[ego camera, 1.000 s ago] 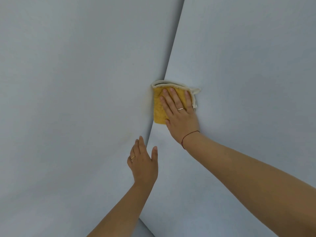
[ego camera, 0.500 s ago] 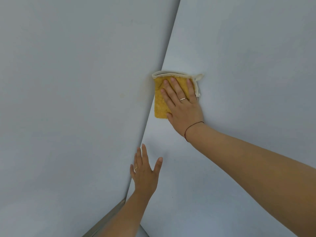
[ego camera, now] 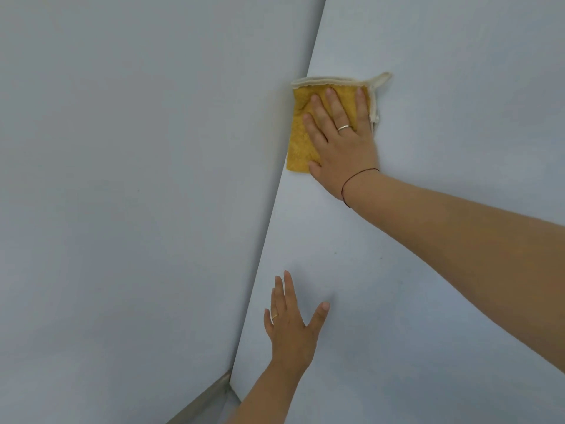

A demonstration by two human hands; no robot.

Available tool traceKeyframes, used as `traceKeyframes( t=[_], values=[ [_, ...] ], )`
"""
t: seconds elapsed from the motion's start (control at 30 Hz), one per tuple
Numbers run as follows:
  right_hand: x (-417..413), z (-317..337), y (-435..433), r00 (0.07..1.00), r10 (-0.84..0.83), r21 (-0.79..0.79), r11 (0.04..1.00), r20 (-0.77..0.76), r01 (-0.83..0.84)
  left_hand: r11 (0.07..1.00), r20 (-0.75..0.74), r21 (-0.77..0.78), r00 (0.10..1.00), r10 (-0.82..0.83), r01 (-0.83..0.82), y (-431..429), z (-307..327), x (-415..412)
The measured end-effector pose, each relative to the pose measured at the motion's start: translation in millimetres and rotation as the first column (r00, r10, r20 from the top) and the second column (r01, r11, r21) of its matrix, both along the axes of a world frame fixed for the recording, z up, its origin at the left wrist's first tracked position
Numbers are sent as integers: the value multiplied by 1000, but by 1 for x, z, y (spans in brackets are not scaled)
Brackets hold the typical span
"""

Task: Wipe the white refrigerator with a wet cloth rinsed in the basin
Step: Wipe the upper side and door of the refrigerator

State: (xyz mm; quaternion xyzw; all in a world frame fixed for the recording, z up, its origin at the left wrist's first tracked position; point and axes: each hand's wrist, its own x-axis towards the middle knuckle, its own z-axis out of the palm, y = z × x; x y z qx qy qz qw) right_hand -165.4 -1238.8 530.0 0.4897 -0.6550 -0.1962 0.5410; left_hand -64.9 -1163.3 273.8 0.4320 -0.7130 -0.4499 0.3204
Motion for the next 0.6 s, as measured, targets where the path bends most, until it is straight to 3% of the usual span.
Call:
traceKeyframes(
  t=[0.3, 0.6],
  values=[
    [1, -29, -4, 1000, -5, -37, 999, 2, 5, 981, -27, -127, 988, -149, 145, -7, -44, -33],
    [4, -122, 17, 999, 9, -7, 1000, 54, -8, 983, -99, -148, 988, -121, 105, 7, -98, -39]
  ],
)
